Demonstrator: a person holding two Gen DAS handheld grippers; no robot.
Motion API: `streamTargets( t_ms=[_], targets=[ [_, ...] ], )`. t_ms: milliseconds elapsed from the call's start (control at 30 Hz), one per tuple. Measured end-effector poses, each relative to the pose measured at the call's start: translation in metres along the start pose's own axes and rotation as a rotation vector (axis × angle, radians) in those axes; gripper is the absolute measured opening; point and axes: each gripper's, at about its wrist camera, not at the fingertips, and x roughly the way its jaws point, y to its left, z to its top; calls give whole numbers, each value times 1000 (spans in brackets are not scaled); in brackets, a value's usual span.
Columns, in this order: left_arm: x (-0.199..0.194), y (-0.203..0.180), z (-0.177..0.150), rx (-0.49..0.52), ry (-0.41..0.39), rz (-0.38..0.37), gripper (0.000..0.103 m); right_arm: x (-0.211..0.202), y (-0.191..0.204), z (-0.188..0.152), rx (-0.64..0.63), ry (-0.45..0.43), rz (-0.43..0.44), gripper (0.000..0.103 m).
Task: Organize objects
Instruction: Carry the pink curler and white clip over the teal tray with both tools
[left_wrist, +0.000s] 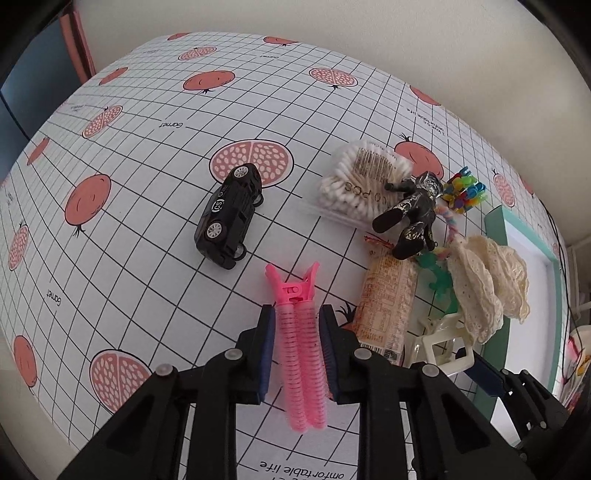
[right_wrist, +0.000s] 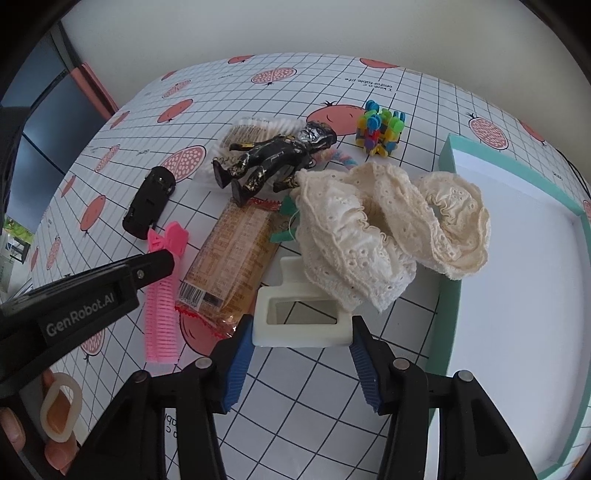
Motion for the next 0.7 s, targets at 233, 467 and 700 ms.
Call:
streamTargets(
  t_ms=[233, 467, 700],
  targets=[
    [0, -4, -3, 8, -11, 17, 25, 2, 0, 0, -2, 2, 0, 54],
    [1, -5, -1, 32, -20, 48, 26, 2, 0, -1, -3, 3, 1, 54],
    [1, -4, -1, 38, -20, 50, 26, 1, -2, -4, -1, 19, 19, 54]
  ],
)
